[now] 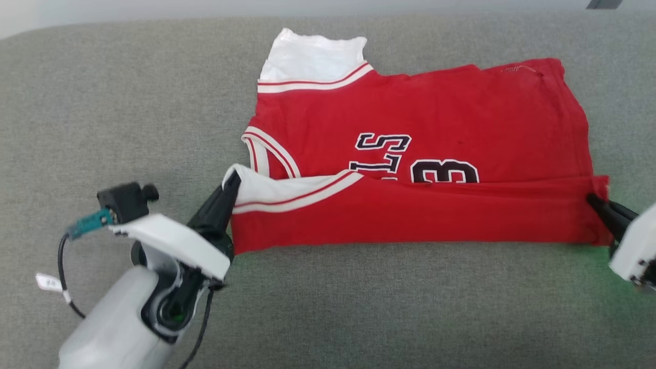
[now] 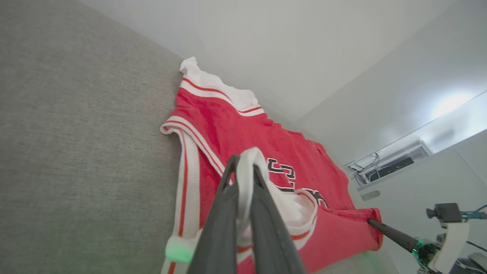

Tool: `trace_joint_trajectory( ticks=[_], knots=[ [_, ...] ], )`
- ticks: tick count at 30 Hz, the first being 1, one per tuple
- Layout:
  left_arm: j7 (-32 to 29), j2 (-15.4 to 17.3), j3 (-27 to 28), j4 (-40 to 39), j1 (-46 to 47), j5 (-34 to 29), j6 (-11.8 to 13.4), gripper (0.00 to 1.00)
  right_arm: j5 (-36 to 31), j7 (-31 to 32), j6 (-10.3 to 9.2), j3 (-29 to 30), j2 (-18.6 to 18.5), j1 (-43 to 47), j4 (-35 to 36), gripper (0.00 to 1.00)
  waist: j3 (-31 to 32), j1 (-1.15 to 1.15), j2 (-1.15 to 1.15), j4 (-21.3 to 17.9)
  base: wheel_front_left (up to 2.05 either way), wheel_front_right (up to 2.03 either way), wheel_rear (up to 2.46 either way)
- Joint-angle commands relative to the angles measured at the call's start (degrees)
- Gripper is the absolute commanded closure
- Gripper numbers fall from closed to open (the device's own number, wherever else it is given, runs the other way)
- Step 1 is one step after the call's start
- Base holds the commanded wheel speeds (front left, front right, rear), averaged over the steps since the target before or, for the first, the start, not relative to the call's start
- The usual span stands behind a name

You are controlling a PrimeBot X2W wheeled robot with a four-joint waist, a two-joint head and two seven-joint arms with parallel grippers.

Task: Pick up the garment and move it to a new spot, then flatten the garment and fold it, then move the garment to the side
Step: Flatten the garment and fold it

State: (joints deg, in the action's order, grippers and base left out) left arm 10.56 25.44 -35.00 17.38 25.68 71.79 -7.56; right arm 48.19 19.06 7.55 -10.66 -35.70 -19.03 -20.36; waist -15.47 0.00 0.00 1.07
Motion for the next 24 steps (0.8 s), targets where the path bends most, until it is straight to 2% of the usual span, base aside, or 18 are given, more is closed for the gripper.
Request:
trace_joint_trajectory(
  ticks=[1, 7, 12, 13, 15, 16, 17, 18, 24],
  knots=[
    [-0.15, -0.50, -0.74, 3.30, 3.20, 0.26, 0.17, 1.00, -0.70, 0.09, -0.12, -0.49, 1.57, -2.63, -2.12, 1.00, -0.99, 0.00, 0.00, -0.28, 0.00, 0.00, 0.00],
    [0.39, -1.56, -4.10, 13.03, 9.14, -0.30, 0.17, 1.00, -2.10, -1.86, -0.12, -1.60, 3.78, -7.93, -8.29, 1.00, -2.28, 0.00, 0.00, -0.48, 0.00, 0.00, 0.00],
    [1.24, -1.90, -6.23, 16.93, 11.13, 0.10, 0.17, 1.00, -2.15, -3.75, -0.12, -2.67, 4.61, -9.91, -11.23, 1.00, -2.54, 0.00, 0.00, -0.64, 0.00, 0.00, 0.00],
    [1.57, -1.77, -6.74, 17.73, 11.59, -0.12, 0.17, 0.97, -2.28, -4.61, -0.12, -2.94, 4.77, -10.31, -11.74, 1.00, -2.51, 0.00, 0.00, -0.69, 0.00, 0.00, 0.00],
    [2.24, -1.47, -7.95, 18.81, 12.24, -0.57, 0.17, 0.54, -2.63, -6.33, -0.12, -3.68, 5.06, -10.83, -12.84, 1.00, -2.10, 0.00, 0.00, -0.74, 0.00, 0.00, 0.00],
    [2.30, -0.97, -8.84, 19.36, 12.63, -1.31, 0.17, 0.04, -2.89, -7.30, -0.12, -4.15, 5.15, -10.96, -13.21, 0.89, -1.75, 0.00, 0.00, -0.73, 0.00, 0.00, 0.00],
    [2.57, -0.58, -9.83, 19.71, 13.13, -1.97, 0.17, 0.00, -3.27, -8.38, -0.12, -4.62, 5.06, -11.15, -13.52, 0.52, -1.42, 0.00, 0.00, -0.73, 0.00, 0.00, 0.00],
    [2.77, -0.20, -10.69, 19.73, 13.65, -2.76, 0.17, 0.00, -3.41, -9.34, -0.12, -5.00, 4.98, -11.30, -13.93, 0.00, -1.05, 0.00, 0.00, -0.72, 0.00, 0.00, 0.00],
    [3.89, 5.20, -16.93, 18.73, 17.41, -11.23, 0.17, 0.00, -2.99, -12.76, -0.10, -6.86, 4.35, -10.12, -13.85, 0.00, 1.82, 0.00, 0.00, -0.64, 0.00, 0.00, 0.00]
  ],
)
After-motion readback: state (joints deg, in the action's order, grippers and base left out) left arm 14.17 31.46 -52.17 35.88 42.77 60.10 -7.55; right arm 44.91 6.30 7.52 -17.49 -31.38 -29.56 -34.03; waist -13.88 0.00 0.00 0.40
